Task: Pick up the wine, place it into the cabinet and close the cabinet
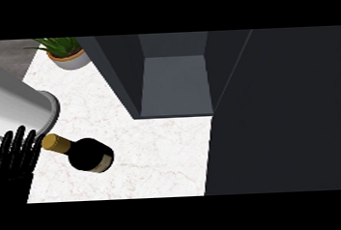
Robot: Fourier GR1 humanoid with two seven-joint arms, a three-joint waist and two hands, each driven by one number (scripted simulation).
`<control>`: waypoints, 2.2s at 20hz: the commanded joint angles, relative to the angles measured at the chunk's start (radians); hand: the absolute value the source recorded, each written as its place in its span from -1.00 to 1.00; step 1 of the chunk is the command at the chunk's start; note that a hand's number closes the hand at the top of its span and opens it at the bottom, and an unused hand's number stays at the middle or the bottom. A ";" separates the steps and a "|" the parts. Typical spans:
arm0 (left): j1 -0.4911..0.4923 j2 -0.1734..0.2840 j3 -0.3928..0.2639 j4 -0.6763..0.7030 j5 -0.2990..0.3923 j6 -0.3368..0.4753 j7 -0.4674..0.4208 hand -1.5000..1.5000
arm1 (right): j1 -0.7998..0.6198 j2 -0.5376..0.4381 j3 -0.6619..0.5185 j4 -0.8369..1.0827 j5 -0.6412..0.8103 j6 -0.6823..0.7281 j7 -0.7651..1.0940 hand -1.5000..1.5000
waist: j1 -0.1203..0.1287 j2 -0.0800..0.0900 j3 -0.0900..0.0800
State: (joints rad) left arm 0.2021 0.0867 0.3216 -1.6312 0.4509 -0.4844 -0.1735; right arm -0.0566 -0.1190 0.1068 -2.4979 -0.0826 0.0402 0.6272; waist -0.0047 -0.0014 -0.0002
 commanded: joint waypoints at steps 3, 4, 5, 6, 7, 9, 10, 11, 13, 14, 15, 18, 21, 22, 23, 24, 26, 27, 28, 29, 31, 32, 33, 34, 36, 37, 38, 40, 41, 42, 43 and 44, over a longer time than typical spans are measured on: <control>-0.032 0.012 0.003 0.073 -0.014 -0.034 -0.039 -1.00 | -0.040 -0.001 -0.009 -0.134 -0.051 -0.022 0.114 -1.00 | 0.003 0.000 0.000; -0.034 -0.015 -0.002 0.126 -0.051 -0.028 -0.088 -1.00 | 0.084 -0.016 -0.064 -0.190 -0.163 0.033 0.067 -1.00 | -0.009 -0.001 0.000; -0.027 -0.010 -0.001 0.103 -0.023 -0.037 -0.072 -1.00 | 0.017 -0.003 -0.035 -0.136 -0.092 0.015 0.063 -1.00 | 0.001 0.000 0.000; -0.119 0.012 -0.003 0.184 -0.051 -0.016 -0.066 -1.00 | 0.055 0.017 0.014 -0.154 -0.063 0.011 0.058 -1.00 | -0.006 0.000 0.000; -0.030 -0.019 -0.010 0.112 -0.055 -0.027 -0.095 -1.00 | -0.011 -0.003 -0.012 -0.176 -0.080 -0.011 0.137 -1.00 | 0.002 -0.001 0.000; -0.060 0.036 0.026 0.188 -0.027 -0.065 -0.095 -1.00 | 0.075 0.044 0.063 -0.150 -0.005 -0.001 0.042 -1.00 | 0.000 0.000 0.000; -0.073 -0.024 -0.020 0.210 -0.115 -0.033 -0.168 -1.00 | -0.048 0.020 0.031 -0.131 -0.028 -0.030 0.127 -1.00 | 0.002 0.000 -0.001; -0.120 0.020 0.004 0.286 -0.096 -0.063 -0.173 -1.00 | -0.043 0.003 -0.026 -0.081 -0.086 0.012 0.066 -1.00 | 0.001 0.001 0.000; -0.099 0.020 0.004 0.328 -0.123 -0.088 -0.231 -1.00 | -0.067 0.003 -0.021 -0.142 -0.079 -0.022 0.146 -1.00 | 0.000 0.001 -0.001; -0.110 0.018 -0.003 0.287 -0.112 -0.058 -0.187 -1.00 | 0.014 0.015 -0.024 -0.126 -0.099 0.013 0.067 -1.00 | 0.000 0.000 0.000; -0.108 0.036 -0.002 0.348 -0.136 -0.105 -0.242 -1.00 | -0.006 0.001 -0.063 -0.159 -0.109 0.000 0.101 -1.00 | -0.003 0.000 0.000; -0.120 -0.020 -0.035 0.343 -0.187 -0.035 -0.274 -1.00 | -0.089 -0.005 -0.017 -0.127 -0.065 -0.007 0.160 -1.00 | 0.002 0.000 0.000; -0.151 0.034 0.005 0.484 -0.183 -0.097 -0.357 -1.00 | -0.046 0.017 -0.023 -0.111 -0.070 0.004 0.097 -1.00 | 0.000 0.001 0.000; -0.182 0.022 -0.005 0.496 -0.184 -0.064 -0.334 -1.00 | -0.028 0.035 0.008 -0.087 -0.035 0.006 0.063 -1.00 | 0.001 0.001 0.000; -0.076 -0.007 -0.042 0.333 -0.164 -0.062 -0.252 -1.00 | -0.034 0.014 -0.022 -0.143 -0.073 0.000 0.129 -1.00 | 0.004 -0.001 0.000; -0.131 0.016 -0.017 0.401 -0.162 -0.065 -0.292 -1.00 | -0.045 0.002 -0.051 -0.129 -0.114 0.013 0.139 -1.00 | 0.002 0.000 0.000; -0.179 -0.004 -0.042 0.466 -0.193 -0.043 -0.299 -1.00 | -0.011 0.031 -0.016 -0.090 -0.067 0.025 0.044 -1.00 | 0.000 0.001 0.000; -0.221 0.009 -0.035 0.467 -0.185 -0.024 -0.275 -1.00 | -0.016 0.043 0.027 -0.126 -0.018 -0.001 0.087 -1.00 | -0.001 0.000 0.000; -0.189 0.020 -0.027 0.527 -0.190 -0.080 -0.353 -1.00 | -0.049 0.000 -0.080 -0.107 -0.119 0.026 0.102 -1.00 | 0.000 0.001 0.000; -0.154 -0.004 -0.048 0.510 -0.208 -0.075 -0.370 -1.00 | -0.049 0.027 -0.017 -0.063 -0.060 0.026 0.060 -1.00 | 0.003 0.001 0.000; -0.132 -0.028 -0.067 0.426 -0.189 -0.043 -0.312 -1.00 | -0.028 0.015 -0.054 -0.108 -0.095 0.030 0.094 -1.00 | 0.003 0.000 0.000; -0.166 0.041 -0.022 0.513 -0.176 -0.097 -0.360 -1.00 | -0.084 0.026 -0.013 -0.103 -0.039 -0.003 0.134 -1.00 | 0.003 0.000 0.000; -0.241 0.055 -0.006 0.554 -0.153 -0.078 -0.311 -1.00 | -0.070 0.015 -0.054 -0.104 -0.096 0.016 0.122 -1.00 | 0.000 0.001 0.000; -0.164 -0.053 -0.082 0.447 -0.192 -0.029 -0.311 -1.00 | -0.059 0.017 -0.049 -0.138 -0.093 0.012 0.135 -1.00 | 0.001 -0.001 0.000; -0.188 -0.001 -0.050 0.493 -0.167 -0.061 -0.329 -1.00 | -0.036 0.046 0.039 -0.127 0.014 -0.003 0.116 -1.00 | 0.003 0.000 0.000; -0.298 0.037 -0.007 0.640 -0.150 -0.077 -0.361 -1.00 | -0.098 0.025 -0.021 -0.069 -0.056 0.008 0.115 -1.00 | -0.001 0.002 -0.001; -0.219 0.020 -0.029 0.545 -0.132 -0.083 -0.324 -1.00 | -0.037 0.042 0.004 -0.112 -0.021 0.001 0.110 -1.00 | 0.002 0.000 0.000; -0.276 0.018 -0.045 0.659 -0.169 -0.133 -0.412 -1.00 | -0.019 0.024 -0.014 -0.147 -0.064 0.022 0.123 -1.00 | -0.007 0.001 -0.001; -0.243 0.016 -0.049 0.635 -0.158 -0.144 -0.410 1.00 | -0.083 0.025 -0.025 -0.123 -0.061 -0.004 0.160 -1.00 | 0.000 0.000 0.000; -0.191 0.002 -0.065 0.556 -0.136 -0.145 -0.358 1.00 | -0.039 0.026 -0.022 -0.154 -0.069 0.005 0.156 -1.00 | 0.002 -0.001 0.000; -0.349 0.022 -0.045 0.686 -0.142 -0.127 -0.368 1.00 | 0.002 0.048 0.027 -0.130 -0.037 0.019 0.098 -1.00 | -0.011 0.001 0.000; -0.270 0.039 -0.060 0.660 -0.133 -0.207 -0.386 1.00 | -0.052 -0.008 -0.103 -0.116 -0.134 0.039 0.124 -1.00 | -0.004 0.001 0.000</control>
State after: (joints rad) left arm -0.0550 0.1088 0.2743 -1.0172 0.3013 -0.5912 -0.5226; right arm -0.1280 -0.0930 0.0892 -2.4958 -0.0777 0.0601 0.7044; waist -0.0076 -0.0011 -0.0004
